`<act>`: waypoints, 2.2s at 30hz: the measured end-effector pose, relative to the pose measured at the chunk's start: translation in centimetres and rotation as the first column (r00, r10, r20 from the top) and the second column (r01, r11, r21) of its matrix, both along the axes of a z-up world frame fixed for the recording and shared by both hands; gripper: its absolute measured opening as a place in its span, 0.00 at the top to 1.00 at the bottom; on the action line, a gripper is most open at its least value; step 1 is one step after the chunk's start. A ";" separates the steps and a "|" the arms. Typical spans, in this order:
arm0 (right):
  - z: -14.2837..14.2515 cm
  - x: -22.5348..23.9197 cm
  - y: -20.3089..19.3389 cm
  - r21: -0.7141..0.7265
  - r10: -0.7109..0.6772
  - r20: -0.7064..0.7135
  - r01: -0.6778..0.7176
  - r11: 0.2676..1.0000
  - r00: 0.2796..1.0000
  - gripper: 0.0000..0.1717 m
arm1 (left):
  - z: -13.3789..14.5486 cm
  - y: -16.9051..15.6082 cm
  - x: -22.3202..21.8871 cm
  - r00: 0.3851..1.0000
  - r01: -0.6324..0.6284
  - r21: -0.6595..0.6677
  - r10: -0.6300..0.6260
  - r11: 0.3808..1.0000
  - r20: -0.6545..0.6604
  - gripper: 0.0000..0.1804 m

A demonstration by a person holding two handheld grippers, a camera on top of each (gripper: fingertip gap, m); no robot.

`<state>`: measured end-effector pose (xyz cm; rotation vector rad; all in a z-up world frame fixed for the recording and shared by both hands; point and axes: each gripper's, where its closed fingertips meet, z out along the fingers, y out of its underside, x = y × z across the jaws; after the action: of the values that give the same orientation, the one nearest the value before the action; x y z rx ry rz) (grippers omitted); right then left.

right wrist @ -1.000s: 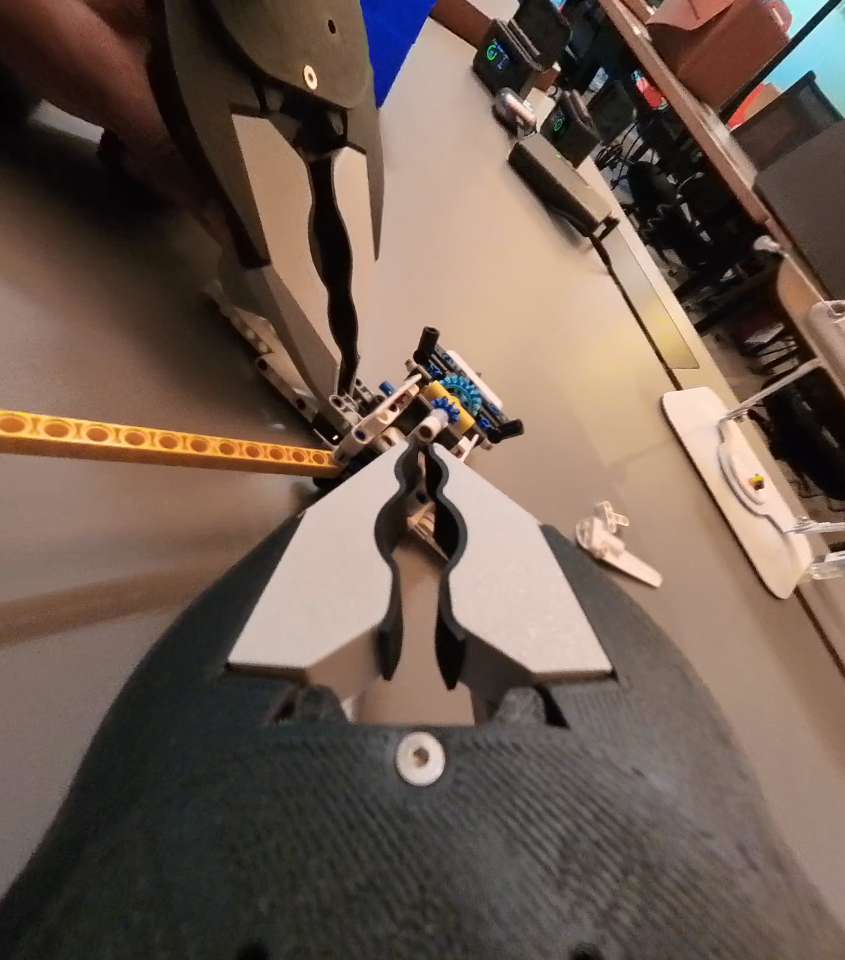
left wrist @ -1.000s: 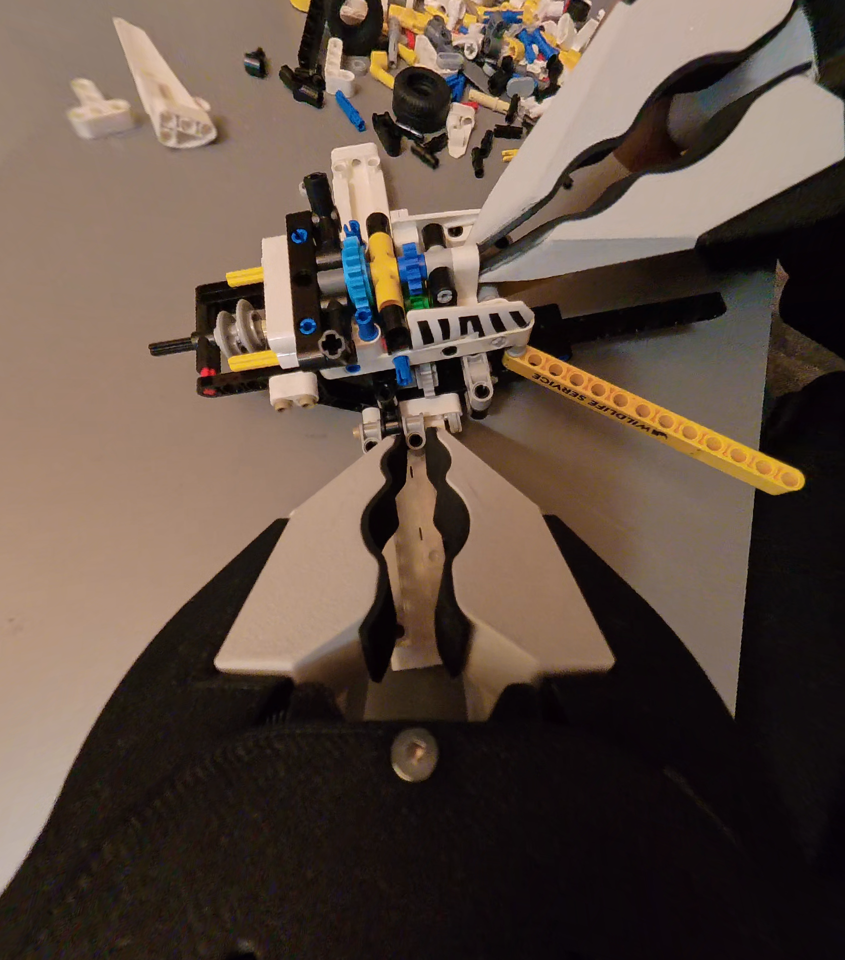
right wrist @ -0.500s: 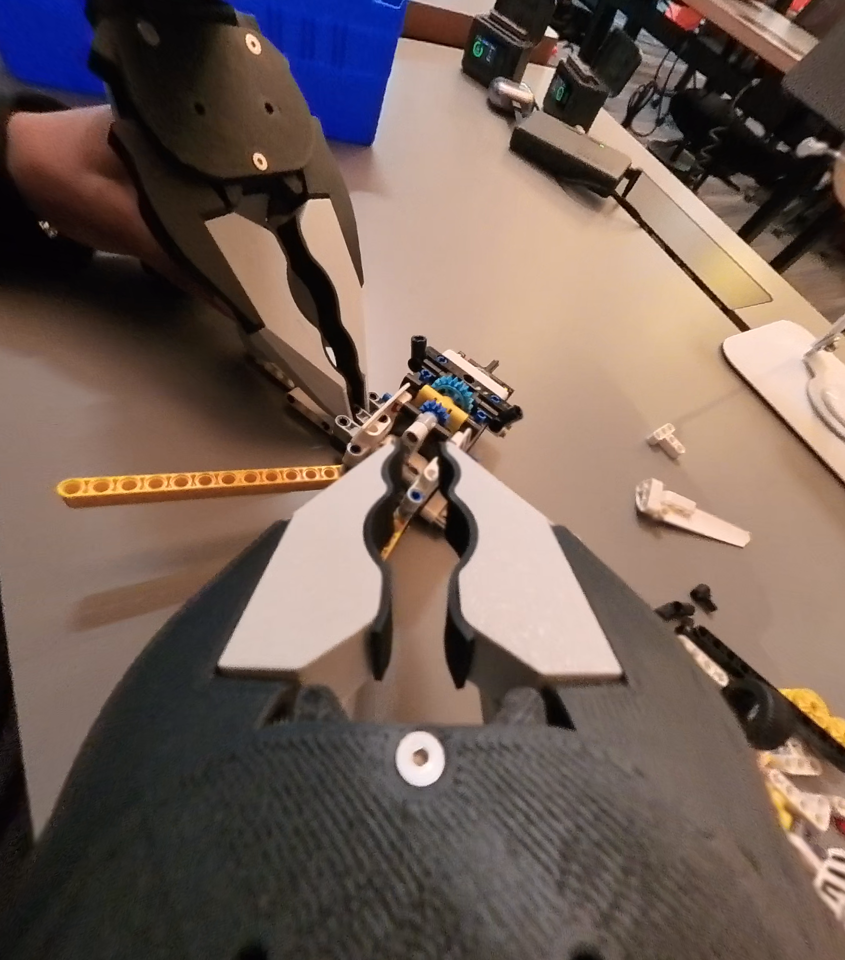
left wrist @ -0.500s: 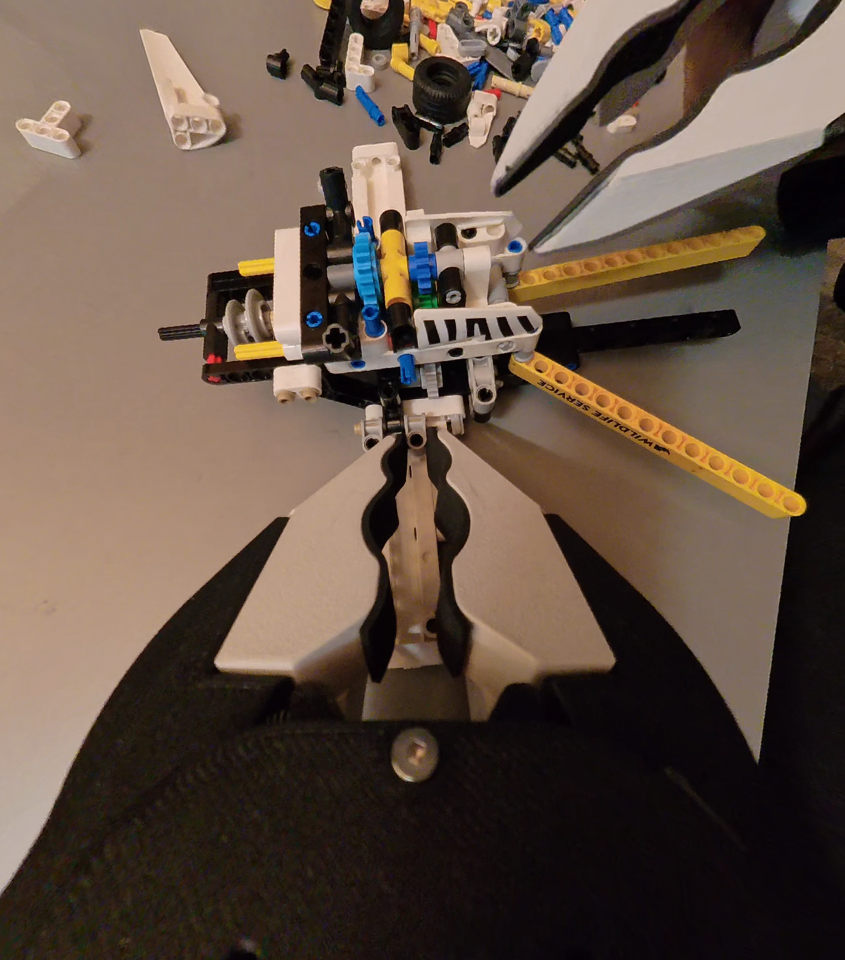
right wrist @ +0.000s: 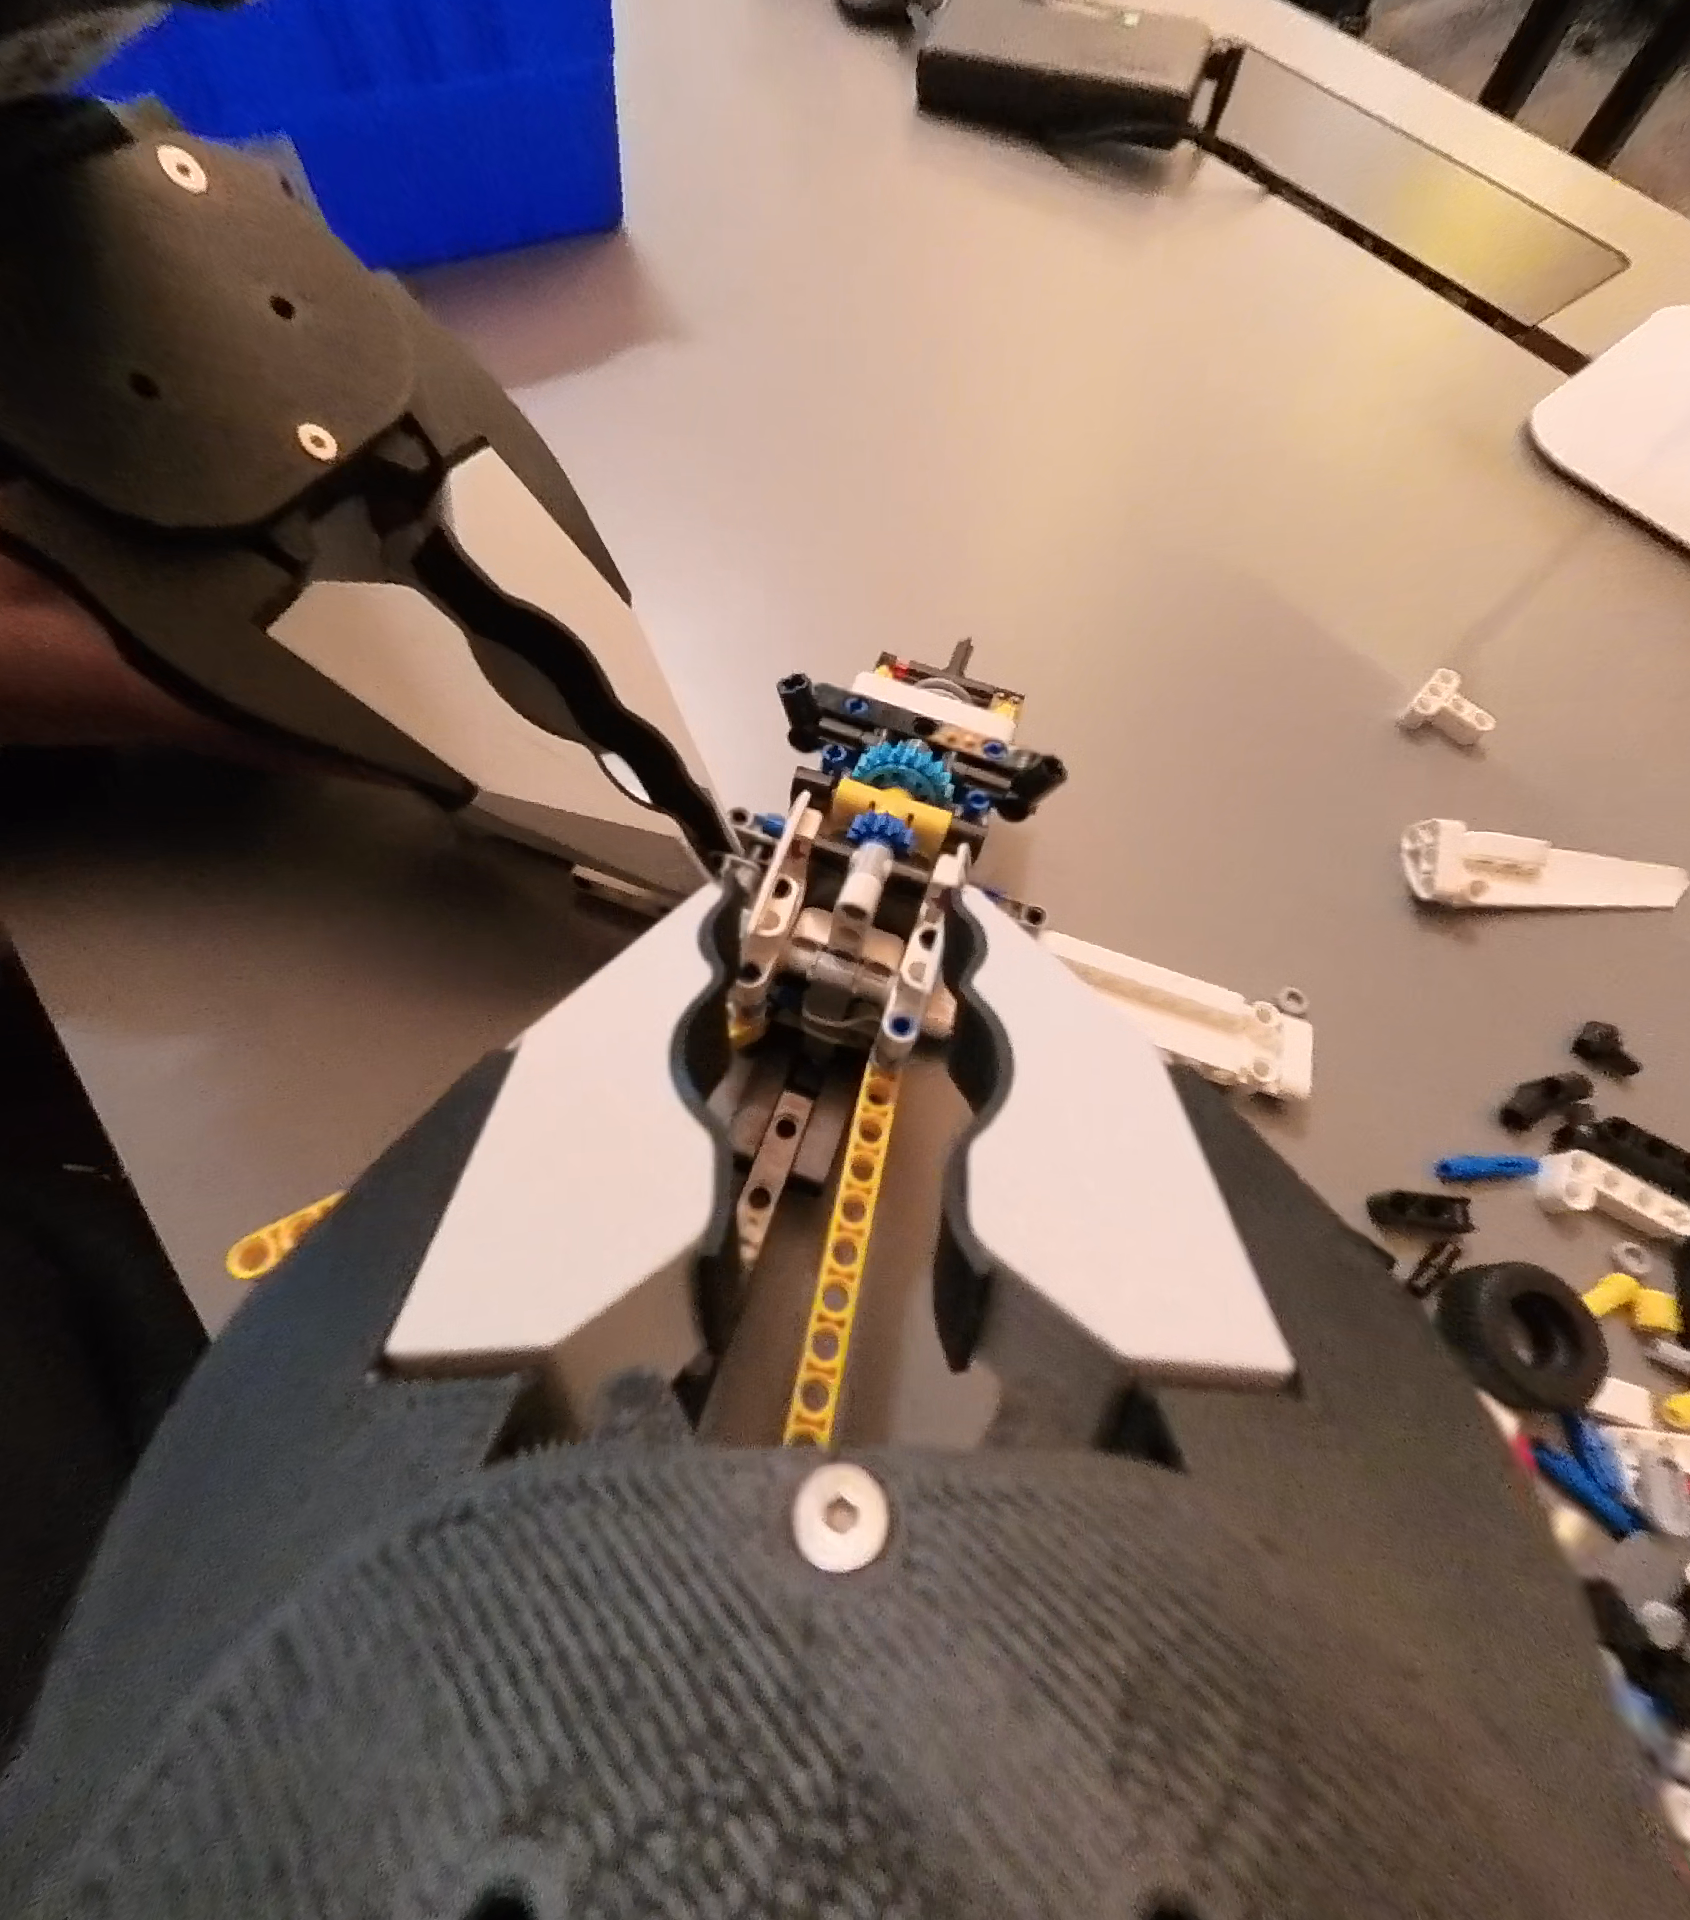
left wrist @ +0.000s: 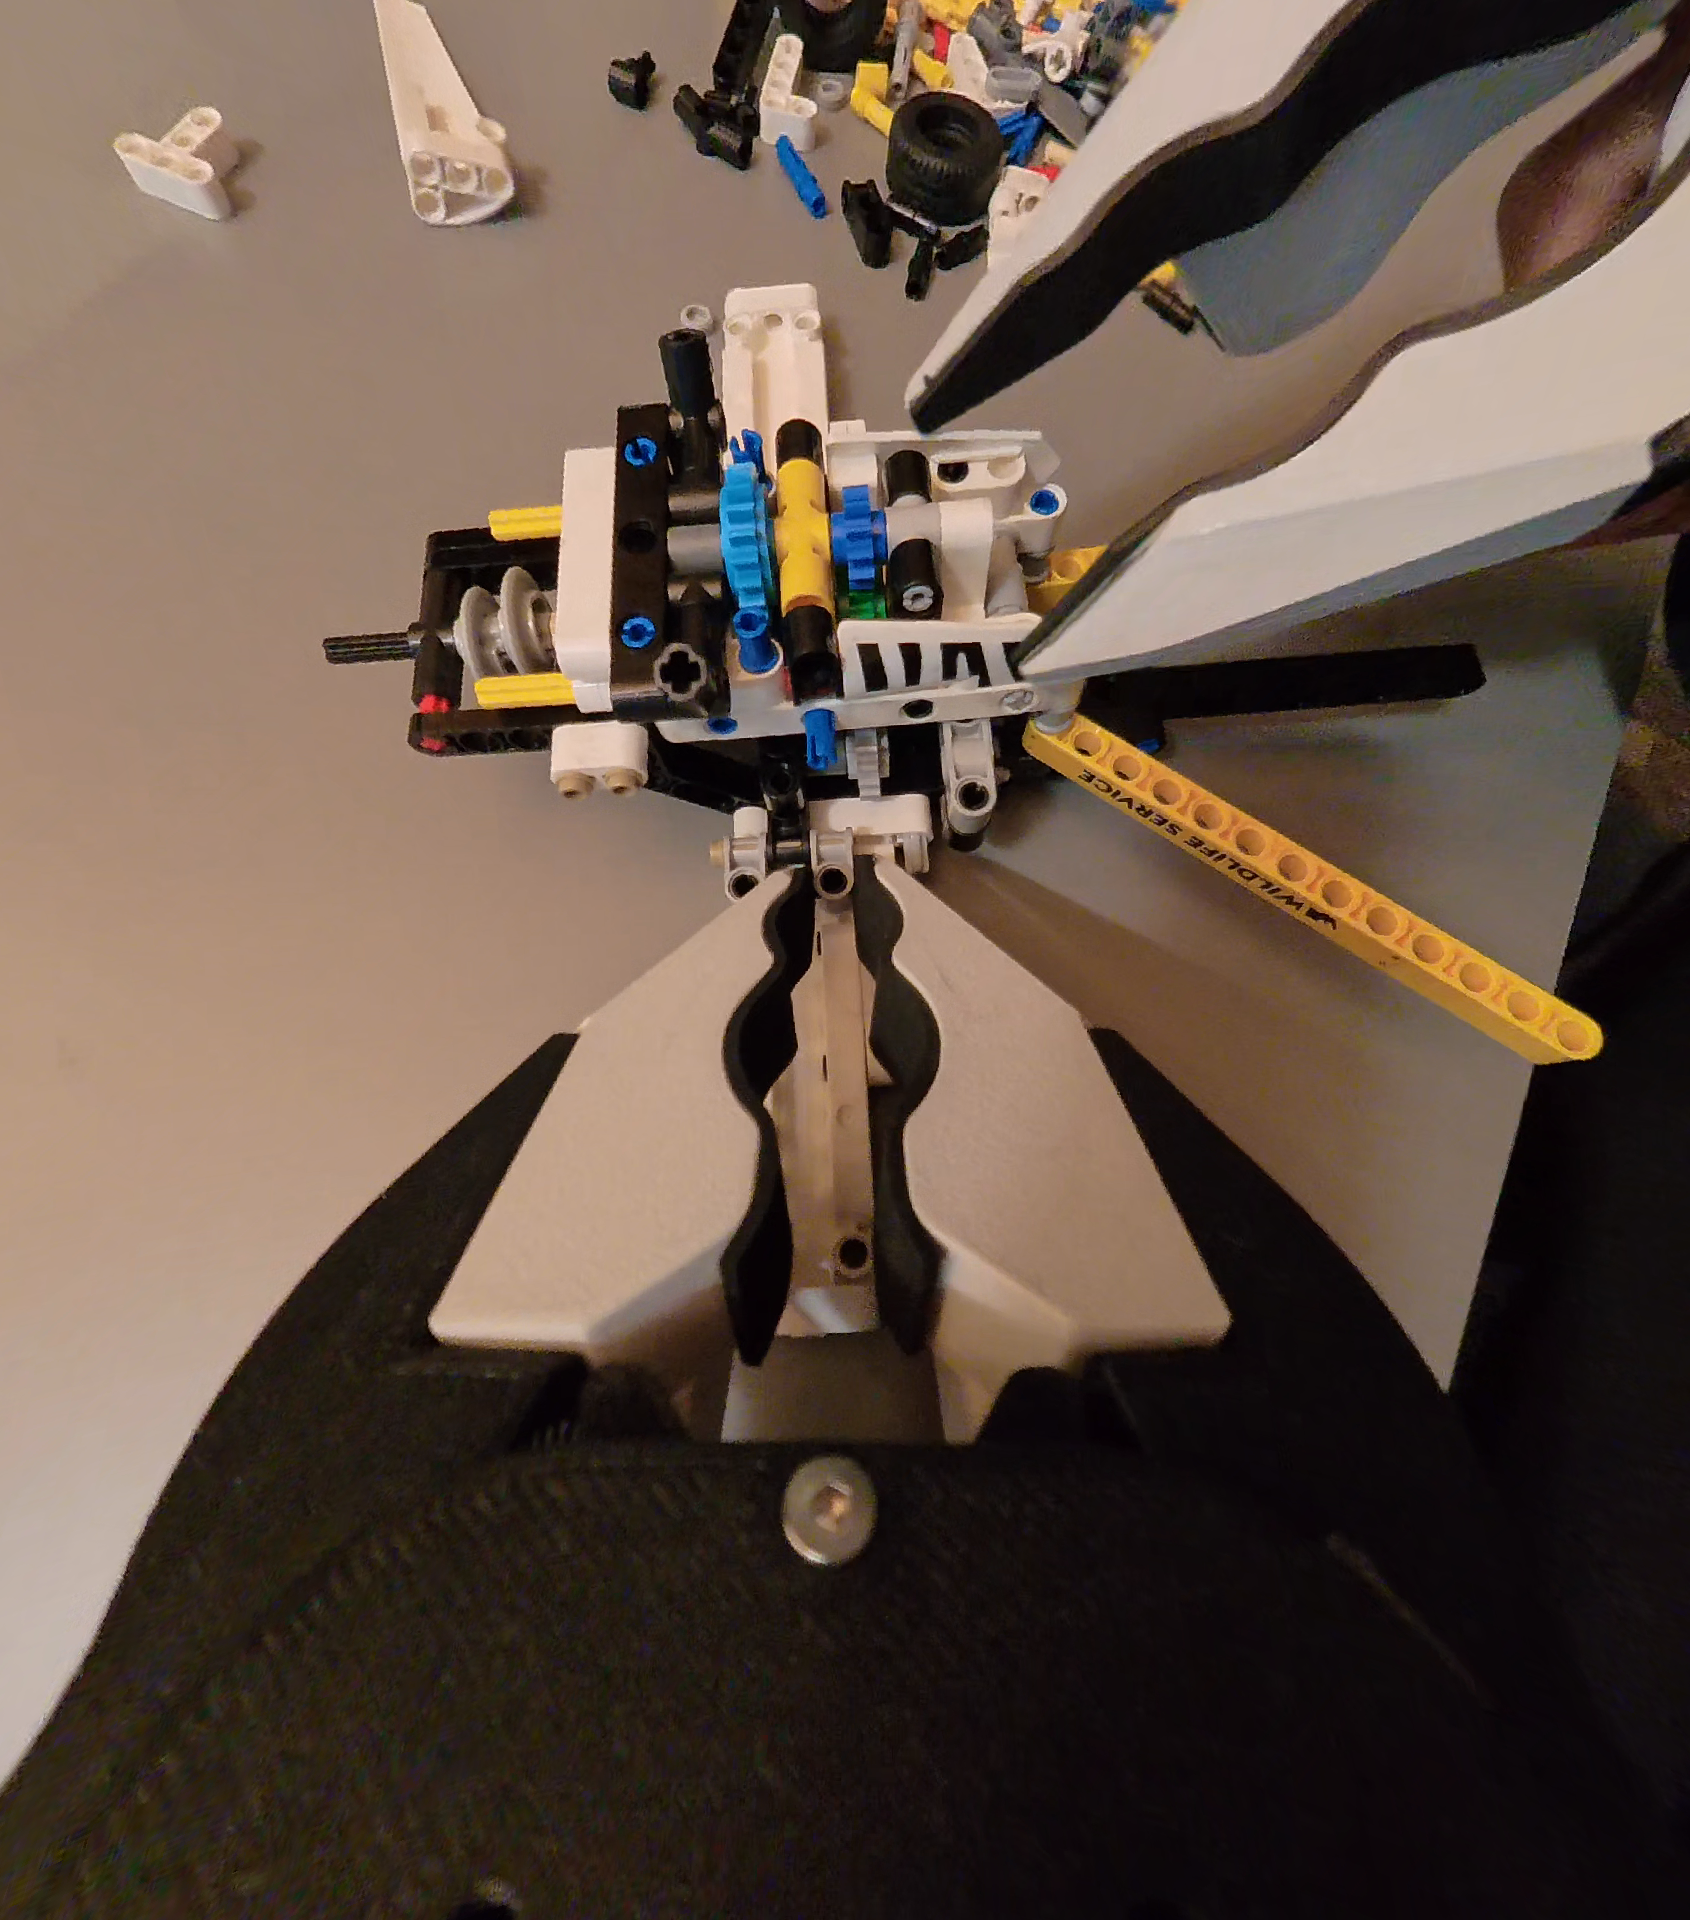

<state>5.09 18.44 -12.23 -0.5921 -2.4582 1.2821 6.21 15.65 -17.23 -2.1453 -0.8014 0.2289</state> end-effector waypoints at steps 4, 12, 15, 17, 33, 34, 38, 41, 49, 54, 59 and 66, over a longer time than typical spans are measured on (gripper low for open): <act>-0.5 -0.4 -0.1 0.137 0.005 -0.008 -0.004 0.991 1.000 0.70 | 0.0 -0.1 0.2 1.000 -0.020 -0.003 0.020 1.000 -0.004 0.96; -2.3 -0.3 -0.2 0.201 -0.053 0.190 0.014 0.980 0.980 0.71 | 0.1 0.2 0.5 0.995 -0.099 0.027 0.098 0.995 0.023 0.96; -2.3 -0.3 -0.4 0.216 -0.045 0.162 0.009 0.976 0.986 0.74 | 0.1 0.1 0.6 0.996 -0.091 0.030 0.090 0.995 0.024 0.97; -2.3 -0.3 -0.4 0.216 -0.055 0.184 0.014 0.976 0.981 0.75 | 0.1 0.2 0.8 0.996 -0.084 0.038 0.083 0.996 0.032 0.97; -2.1 -1.0 -1.0 0.149 -0.105 0.142 0.084 0.985 0.984 0.76 | 0.0 0.0 0.8 0.989 -0.145 0.007 0.145 0.989 0.006 0.96; -2.1 -1.0 -1.0 0.139 -0.109 0.147 0.089 0.986 0.983 0.76 | 0.0 0.0 0.8 0.990 -0.141 -0.002 0.141 0.990 -0.005 0.96; -2.1 -1.1 -0.9 0.109 -0.118 0.157 0.102 0.989 0.980 0.76 | -0.1 0.0 0.7 0.990 -0.123 -0.061 0.118 0.991 -0.072 0.96; -2.1 -1.1 -0.9 0.113 -0.123 0.141 0.107 0.988 0.982 0.76 | -0.1 0.0 0.7 0.988 -0.125 -0.093 0.115 0.988 -0.105 0.96; -2.0 -1.2 -1.0 0.099 -0.135 0.131 0.122 0.988 0.982 0.76 | 0.0 0.0 0.8 0.983 -0.179 0.037 0.178 0.983 0.037 0.96; -2.1 -1.2 -0.9 0.097 -0.137 0.125 0.125 0.987 0.983 0.76 | 0.0 0.1 0.8 0.988 -0.151 -0.040 0.149 0.988 -0.049 0.96; -2.2 -1.1 -0.8 0.095 -0.140 0.122 0.129 0.987 0.983 0.76 | 0.0 0.2 1.0 0.992 -0.106 -0.059 0.102 0.993 -0.075 0.96; -2.3 -1.1 -0.7 0.086 -0.138 0.113 0.129 0.988 0.984 0.76 | 0.0 0.0 0.9 0.994 -0.109 -0.023 0.108 0.994 -0.033 0.96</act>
<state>4.02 17.69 -14.49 -0.8193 -2.5024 1.1232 7.12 15.69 -17.24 -2.1179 -0.9018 0.3296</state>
